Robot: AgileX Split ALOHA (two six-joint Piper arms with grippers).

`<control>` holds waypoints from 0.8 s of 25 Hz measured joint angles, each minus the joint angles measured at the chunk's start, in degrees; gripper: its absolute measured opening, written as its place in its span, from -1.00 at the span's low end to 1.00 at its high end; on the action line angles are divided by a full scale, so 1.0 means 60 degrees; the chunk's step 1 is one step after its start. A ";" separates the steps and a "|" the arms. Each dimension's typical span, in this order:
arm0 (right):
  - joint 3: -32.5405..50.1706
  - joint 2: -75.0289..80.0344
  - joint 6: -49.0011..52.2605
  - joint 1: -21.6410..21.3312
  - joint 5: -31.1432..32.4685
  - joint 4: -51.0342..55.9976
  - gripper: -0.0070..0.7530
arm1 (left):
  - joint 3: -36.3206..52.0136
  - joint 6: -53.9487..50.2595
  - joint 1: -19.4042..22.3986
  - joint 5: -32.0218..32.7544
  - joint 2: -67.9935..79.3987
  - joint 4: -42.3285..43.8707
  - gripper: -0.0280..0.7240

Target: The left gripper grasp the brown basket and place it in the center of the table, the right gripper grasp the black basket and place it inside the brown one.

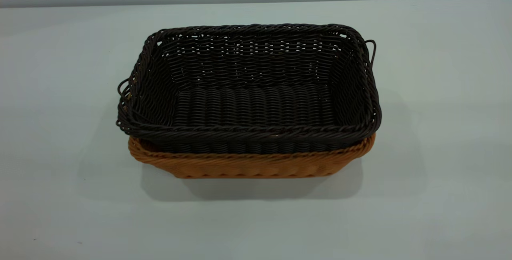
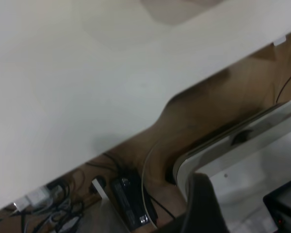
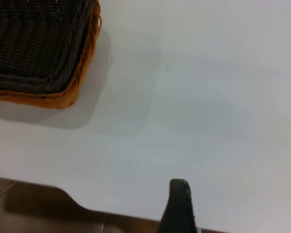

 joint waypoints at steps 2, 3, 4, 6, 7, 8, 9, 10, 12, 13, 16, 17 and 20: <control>0.0000 0.0000 -0.0012 0.0000 -0.0008 0.0000 0.41 | 0.0516 -0.0008 0.0000 -0.0185 -0.0404 0.0024 0.25; 0.0000 0.0000 -0.0012 0.0000 -0.0008 0.0002 0.41 | 0.0804 -0.0008 0.0000 -0.0376 -0.0618 0.0116 0.25; 0.0000 0.0000 -0.0012 0.0000 -0.0008 0.0002 0.41 | 0.1096 0.0001 0.0000 -0.0545 -0.0797 0.0248 0.25; 0.0000 0.0000 -0.0012 0.0000 -0.0010 0.0021 0.41 | 0.1327 -0.0036 0.0000 -0.0563 -0.1147 0.0484 0.25; 0.0000 0.0000 -0.0012 0.0000 -0.0018 0.0021 0.41 | 0.1343 -0.0139 0.0000 -0.0603 -0.1315 0.0628 0.25; 0.0000 0.0000 -0.0012 0.0000 -0.0018 0.0021 0.41 | 0.1354 -0.0139 0.0000 -0.0632 -0.1460 0.0657 0.25; 0.0000 0.0000 -0.0012 0.0000 -0.0018 0.0029 0.41 | 0.1364 -0.0139 0.0000 -0.0651 -0.1639 0.0666 0.25; 0.0000 0.0000 -0.0012 0.0000 -0.0018 0.0029 0.41 | 0.1372 -0.0190 0.0000 -0.0651 -0.1816 0.0666 0.25; 0.0000 0.0000 -0.0012 0.0000 -0.0018 0.0029 0.41 | 0.1384 -0.0212 0.0000 -0.0651 -0.2107 0.0666 0.25; 0.0000 0.0000 -0.0012 0.0000 -0.0018 0.0029 0.41 | 0.1393 -0.0211 0.0000 -0.0651 -0.2259 0.0676 0.25; 0.0000 -0.0090 -0.0012 -0.0045 -0.0029 0.0029 0.41 | 0.1393 -0.0211 0.0000 -0.0651 -0.2654 0.0685 0.25; 0.0000 -0.0171 -0.0012 -0.0214 -0.0029 0.0049 0.41 | 0.1393 -0.0211 0.0000 -0.0651 -0.2763 0.0685 0.25; 0.0000 -0.0550 -0.0012 -0.1185 -0.0029 0.0059 0.41 | 0.1393 -0.0211 0.0000 -0.0651 -0.3065 0.0685 0.25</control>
